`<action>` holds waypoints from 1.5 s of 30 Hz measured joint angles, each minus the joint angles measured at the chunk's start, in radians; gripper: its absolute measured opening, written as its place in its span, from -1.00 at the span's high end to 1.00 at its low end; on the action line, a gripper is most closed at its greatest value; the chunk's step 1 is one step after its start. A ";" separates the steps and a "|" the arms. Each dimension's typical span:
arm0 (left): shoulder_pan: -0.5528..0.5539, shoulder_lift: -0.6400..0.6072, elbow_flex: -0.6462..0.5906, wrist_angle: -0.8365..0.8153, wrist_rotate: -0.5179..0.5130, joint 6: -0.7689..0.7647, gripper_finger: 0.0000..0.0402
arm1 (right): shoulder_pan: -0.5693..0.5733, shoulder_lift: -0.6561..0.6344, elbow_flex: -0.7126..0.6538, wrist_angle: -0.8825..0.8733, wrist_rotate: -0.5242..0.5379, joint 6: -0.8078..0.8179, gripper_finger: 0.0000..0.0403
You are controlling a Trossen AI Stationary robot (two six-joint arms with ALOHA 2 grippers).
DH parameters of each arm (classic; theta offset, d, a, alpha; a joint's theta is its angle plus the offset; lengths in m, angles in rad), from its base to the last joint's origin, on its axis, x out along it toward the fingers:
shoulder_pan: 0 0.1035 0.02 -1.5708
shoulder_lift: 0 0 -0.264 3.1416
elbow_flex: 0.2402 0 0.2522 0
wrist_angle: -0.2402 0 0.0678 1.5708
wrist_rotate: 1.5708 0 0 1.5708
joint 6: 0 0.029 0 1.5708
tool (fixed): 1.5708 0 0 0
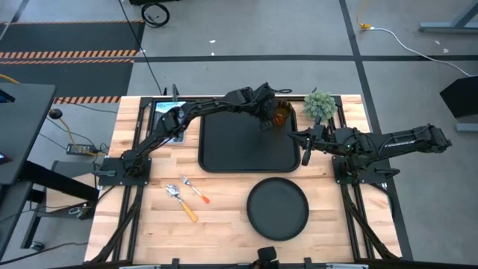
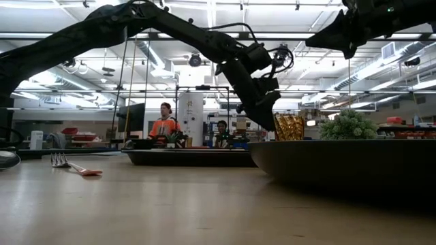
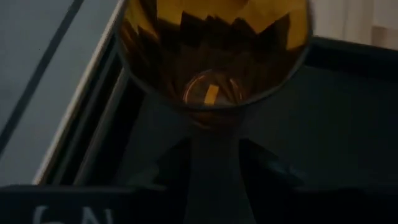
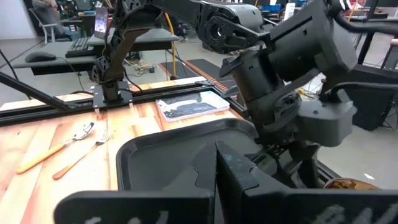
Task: Pick and place plate/cup/fork/spoon on tray
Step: Put the brown cup on the black tray, then put the black plate on the black tray to the bottom left of the brown cup
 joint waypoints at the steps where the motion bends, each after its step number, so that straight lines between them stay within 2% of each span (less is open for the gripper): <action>1: -0.005 -0.004 0.000 -0.003 -0.001 0.015 0.30 | 0.000 -0.004 0.000 -0.003 -0.001 0.000 0.96; 7: -0.071 -0.013 0.000 -0.107 -0.037 0.089 0.35 | 0.024 -0.037 0.000 -0.006 -0.018 0.000 0.96; 19: -0.217 -0.018 0.000 -0.298 -0.052 0.137 0.74 | 0.081 -0.087 0.000 -0.034 -0.017 0.016 0.96; 25: -0.267 -0.048 0.001 -0.367 -0.052 0.137 0.87 | 0.088 -0.086 0.000 -0.036 -0.019 0.022 0.96; 39: -0.363 -0.071 -0.004 -0.433 -0.075 0.097 0.91 | 0.087 -0.082 0.000 -0.041 -0.014 0.018 0.96; 45: -0.406 -0.074 -0.134 -0.403 -0.144 0.052 0.91 | 0.092 -0.081 0.000 -0.051 -0.033 0.017 0.96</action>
